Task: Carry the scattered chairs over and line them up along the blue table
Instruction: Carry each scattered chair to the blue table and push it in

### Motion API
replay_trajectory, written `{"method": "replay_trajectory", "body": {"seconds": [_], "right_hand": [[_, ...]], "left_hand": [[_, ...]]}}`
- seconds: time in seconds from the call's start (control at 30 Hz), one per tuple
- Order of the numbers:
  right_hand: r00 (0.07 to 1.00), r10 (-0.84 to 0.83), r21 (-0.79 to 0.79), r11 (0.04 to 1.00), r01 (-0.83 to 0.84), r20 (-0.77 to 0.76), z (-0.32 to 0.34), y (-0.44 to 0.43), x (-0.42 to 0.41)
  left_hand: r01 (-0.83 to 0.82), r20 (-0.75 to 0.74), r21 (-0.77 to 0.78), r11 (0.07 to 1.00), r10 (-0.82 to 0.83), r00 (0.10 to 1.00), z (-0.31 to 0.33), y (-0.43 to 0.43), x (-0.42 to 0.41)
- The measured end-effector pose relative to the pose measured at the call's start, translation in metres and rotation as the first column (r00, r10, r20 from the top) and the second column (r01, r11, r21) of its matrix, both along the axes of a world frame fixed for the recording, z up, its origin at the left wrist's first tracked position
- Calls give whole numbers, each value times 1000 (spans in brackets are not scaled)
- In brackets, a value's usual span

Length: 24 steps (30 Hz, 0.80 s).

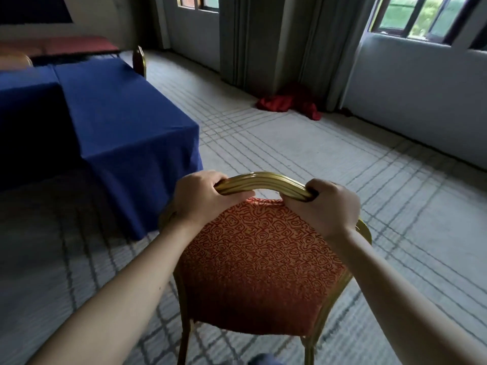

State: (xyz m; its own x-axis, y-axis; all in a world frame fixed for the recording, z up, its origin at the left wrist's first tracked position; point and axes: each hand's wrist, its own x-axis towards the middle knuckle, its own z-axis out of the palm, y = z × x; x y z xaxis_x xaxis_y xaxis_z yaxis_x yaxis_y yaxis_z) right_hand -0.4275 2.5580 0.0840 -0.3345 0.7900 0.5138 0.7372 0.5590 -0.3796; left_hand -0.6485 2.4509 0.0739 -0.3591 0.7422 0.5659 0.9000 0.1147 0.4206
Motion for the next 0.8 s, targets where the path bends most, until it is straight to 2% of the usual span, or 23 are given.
{"method": "replay_trajectory", "body": {"seconds": [0.23,0.4,0.8], "right_hand": [[998,-56,36,998,57,-29,-4,174,-43],[999,-41,36,999,40,12,-8,327,-78],[990,132,72,988,-135,49,8,628,-213]], "left_hand": [[79,-7,-28,996,-79,997,4,186,-49],[34,-7,4,999,-34,999,-5,335,-82],[-150,47,52,987,148,988,-8,597,-193]]}}
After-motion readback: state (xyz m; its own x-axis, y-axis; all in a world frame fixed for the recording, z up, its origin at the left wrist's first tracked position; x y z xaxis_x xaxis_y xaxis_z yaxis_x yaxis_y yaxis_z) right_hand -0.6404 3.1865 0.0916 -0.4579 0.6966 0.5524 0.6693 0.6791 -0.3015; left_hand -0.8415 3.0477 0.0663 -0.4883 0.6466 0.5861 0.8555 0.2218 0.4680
